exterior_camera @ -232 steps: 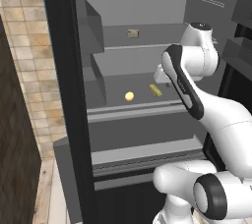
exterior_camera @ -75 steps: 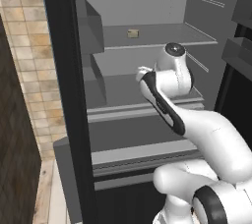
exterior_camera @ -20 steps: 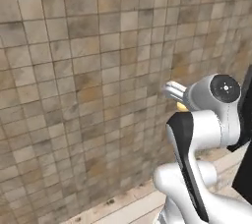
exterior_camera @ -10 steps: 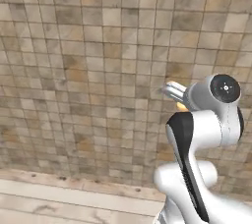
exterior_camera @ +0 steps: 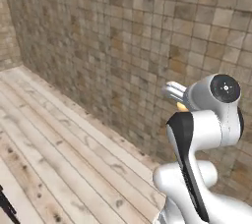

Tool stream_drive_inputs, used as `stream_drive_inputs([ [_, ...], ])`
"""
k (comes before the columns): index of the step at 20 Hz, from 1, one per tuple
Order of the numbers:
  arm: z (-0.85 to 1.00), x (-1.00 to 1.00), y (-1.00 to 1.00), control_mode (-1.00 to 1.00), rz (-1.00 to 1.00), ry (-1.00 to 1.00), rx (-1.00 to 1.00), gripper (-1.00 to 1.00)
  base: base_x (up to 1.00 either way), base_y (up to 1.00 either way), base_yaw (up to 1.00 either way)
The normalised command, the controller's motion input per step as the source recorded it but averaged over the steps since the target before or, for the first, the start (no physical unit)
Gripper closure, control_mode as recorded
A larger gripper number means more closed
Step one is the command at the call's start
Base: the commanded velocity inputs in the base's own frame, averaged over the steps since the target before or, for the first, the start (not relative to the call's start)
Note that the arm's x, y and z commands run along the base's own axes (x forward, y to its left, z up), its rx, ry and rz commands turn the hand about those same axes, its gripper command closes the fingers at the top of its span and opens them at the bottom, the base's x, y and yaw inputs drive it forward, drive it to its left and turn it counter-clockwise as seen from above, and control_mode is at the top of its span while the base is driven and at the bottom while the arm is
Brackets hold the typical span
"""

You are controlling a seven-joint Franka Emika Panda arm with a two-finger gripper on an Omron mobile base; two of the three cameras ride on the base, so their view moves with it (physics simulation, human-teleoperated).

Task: Pick the egg and butter from the fridge and place them by the bowl for mixing.

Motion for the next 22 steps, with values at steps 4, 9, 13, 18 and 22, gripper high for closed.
stream_drive_inputs([
  [4, 0.00, 0.00, 0.00, 1.00, 0.00, 0.00, 0.00, 1.00, 0.00, 0.02, 0.98],
  [9, 0.00, 0.00, 0.00, 1.00, 0.00, 0.00, 0.00, 1.00, 0.00, 0.01, 0.98],
  [13, 0.00, 0.00, 0.00, 1.00, 0.00, 0.00, 0.00, 1.00, 0.00, 0.00, 0.98],
  [18, 0.00, 0.00, 0.00, 1.00, 0.00, 0.00, 0.00, 1.00, -0.01, 0.00, 0.74],
  [22, 0.00, 0.00, 0.00, 1.00, 0.00, 0.00, 0.00, 1.00, 0.00, 0.00, 0.96],
])
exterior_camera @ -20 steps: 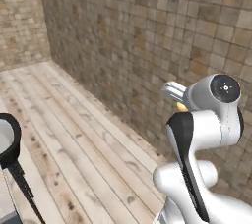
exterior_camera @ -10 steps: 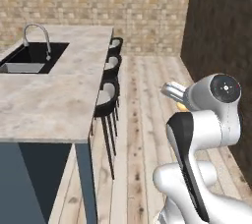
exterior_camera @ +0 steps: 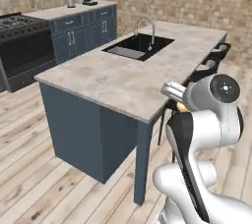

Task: Pick the egg and butter from the fridge and place them by the bowl for mixing.

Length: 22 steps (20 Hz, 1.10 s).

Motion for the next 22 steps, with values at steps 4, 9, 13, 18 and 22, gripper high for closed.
stream_drive_inputs([
  [4, 0.00, 0.00, 0.00, 1.00, 0.00, 0.00, 0.00, 1.00, 0.00, 0.00, 0.96],
  [9, 0.00, 0.00, 0.00, 1.00, 0.00, 0.00, 0.00, 1.00, 0.00, 0.00, 0.90],
  [13, 0.00, 0.00, 0.00, 1.00, 0.00, 0.00, 0.00, 1.00, 0.02, 0.01, 0.76],
  [18, 0.00, 0.00, 0.00, 1.00, 0.00, 0.00, 0.00, 1.00, 0.79, 0.00, 0.08],
  [22, 0.00, 0.00, 0.00, 1.00, 0.00, 0.00, 0.00, 1.00, 1.00, -0.03, -0.08],
])
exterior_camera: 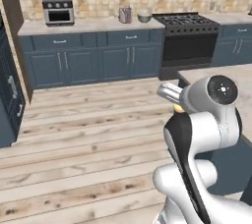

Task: Pick the egg and butter from the fridge and place them by the bowl for mixing.

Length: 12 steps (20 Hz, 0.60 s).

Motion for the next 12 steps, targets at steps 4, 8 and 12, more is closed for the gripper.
stream_drive_inputs([
  [4, 0.00, 0.00, 0.00, 1.00, 0.00, 0.00, 0.00, 1.00, 1.00, -0.11, -0.07],
  [8, 0.00, 0.00, 0.00, 1.00, 0.00, 0.00, 0.00, 1.00, 1.00, -0.14, -0.06],
  [12, 0.00, 0.00, 0.00, 1.00, 0.00, 0.00, 0.00, 1.00, 1.00, -0.15, 0.00],
])
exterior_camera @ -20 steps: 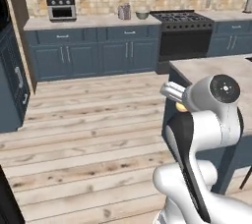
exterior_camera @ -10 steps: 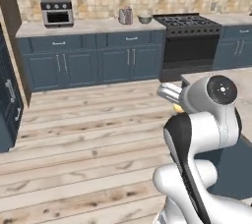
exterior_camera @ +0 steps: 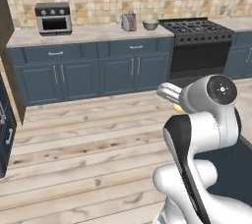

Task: Pick the egg and butter from the fridge and place them by the bowl for mixing.

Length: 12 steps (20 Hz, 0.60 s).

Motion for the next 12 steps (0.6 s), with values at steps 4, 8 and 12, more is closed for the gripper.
stream_drive_inputs([
  [4, 0.00, 0.00, 0.00, 1.00, 0.00, 0.00, 0.00, 1.00, 1.00, -0.06, 0.00],
  [8, 0.00, 0.00, 0.00, 1.00, 0.00, 0.00, 0.00, 1.00, 1.00, -0.24, 0.00],
  [12, 0.00, 0.00, 0.00, 1.00, 0.00, 0.00, 0.00, 1.00, 1.00, -0.39, 0.00],
])
